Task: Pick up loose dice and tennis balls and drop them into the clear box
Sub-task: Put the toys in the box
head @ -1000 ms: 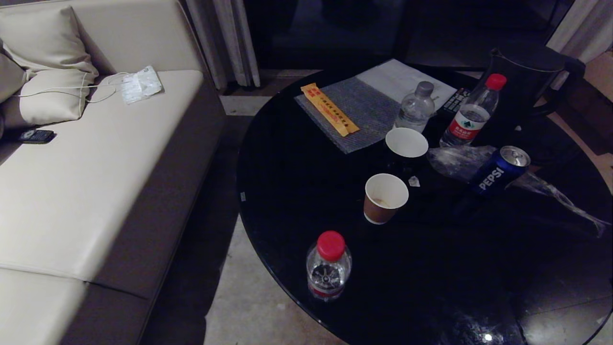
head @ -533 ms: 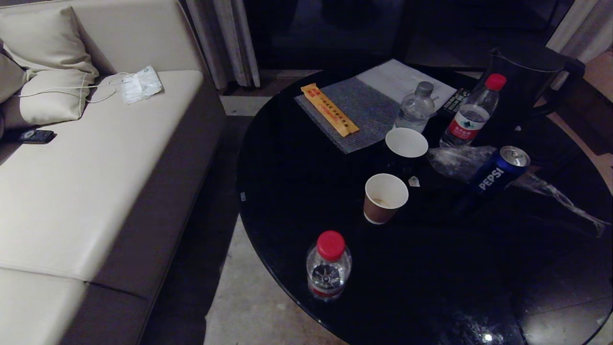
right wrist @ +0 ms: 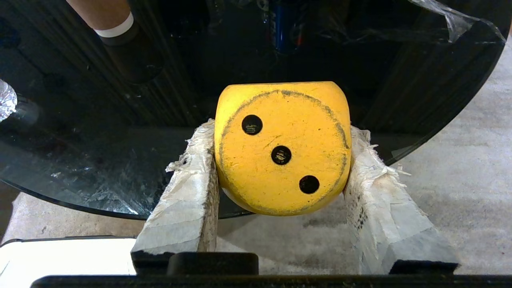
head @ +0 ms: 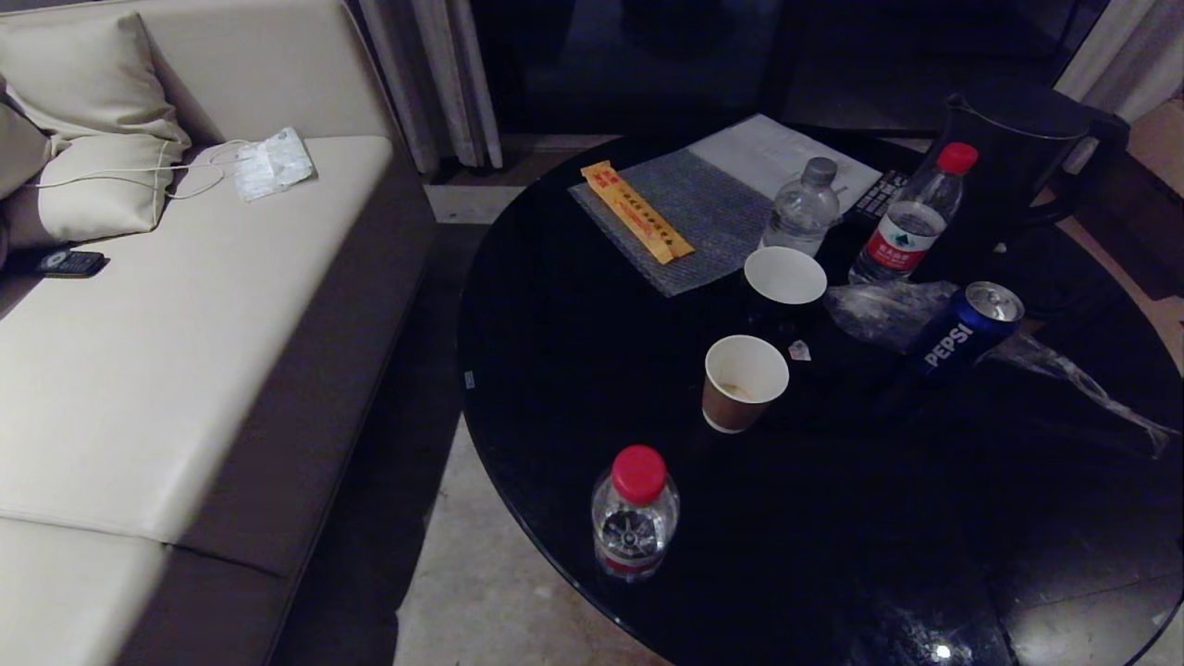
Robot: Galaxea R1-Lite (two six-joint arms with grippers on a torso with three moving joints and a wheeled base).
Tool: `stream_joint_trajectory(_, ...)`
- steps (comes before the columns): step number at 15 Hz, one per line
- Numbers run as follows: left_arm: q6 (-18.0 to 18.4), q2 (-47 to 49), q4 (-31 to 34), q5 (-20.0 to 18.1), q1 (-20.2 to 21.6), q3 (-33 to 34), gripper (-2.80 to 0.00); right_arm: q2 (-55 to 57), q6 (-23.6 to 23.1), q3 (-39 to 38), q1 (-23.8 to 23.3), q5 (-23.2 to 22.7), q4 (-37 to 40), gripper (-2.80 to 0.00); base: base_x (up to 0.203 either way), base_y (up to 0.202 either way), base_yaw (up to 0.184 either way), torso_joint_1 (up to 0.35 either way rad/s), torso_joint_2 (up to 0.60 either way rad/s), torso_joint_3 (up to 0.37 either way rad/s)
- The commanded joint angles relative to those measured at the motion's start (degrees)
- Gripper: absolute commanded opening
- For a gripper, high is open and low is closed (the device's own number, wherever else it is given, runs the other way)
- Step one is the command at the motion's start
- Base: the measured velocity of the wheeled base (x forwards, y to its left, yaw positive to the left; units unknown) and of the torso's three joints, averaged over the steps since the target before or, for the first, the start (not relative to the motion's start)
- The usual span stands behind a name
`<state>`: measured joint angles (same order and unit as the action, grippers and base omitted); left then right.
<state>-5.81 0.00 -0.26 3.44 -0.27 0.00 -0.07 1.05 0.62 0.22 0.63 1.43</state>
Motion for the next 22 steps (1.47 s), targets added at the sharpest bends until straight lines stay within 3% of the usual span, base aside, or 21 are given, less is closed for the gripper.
stream_joint_trajectory(1,0.01,0.09,0.0,-0.01,0.0,0.09,-2.8,0.16,0.01,-0.01,0.04,-0.01,0.15,-2.8,0.0,0.0,0.0,0.0,0.0,0.0)
stream_joint_trajectory(18,-0.59,0.09,0.0,0.25,0.0,0.09,-2.8,0.16,0.09,-0.01,0.04,-0.01,0.07,-2.8,0.0,0.0,0.0,0.0,0.0,0.0)
stream_joint_trajectory(22,0.01,0.09,0.0,-0.1,0.0,0.09,-2.8,0.16,3.14,-0.01,0.04,0.15,-0.11,-2.8,-0.001,0.001,-0.015,0.002,0.0,0.002)
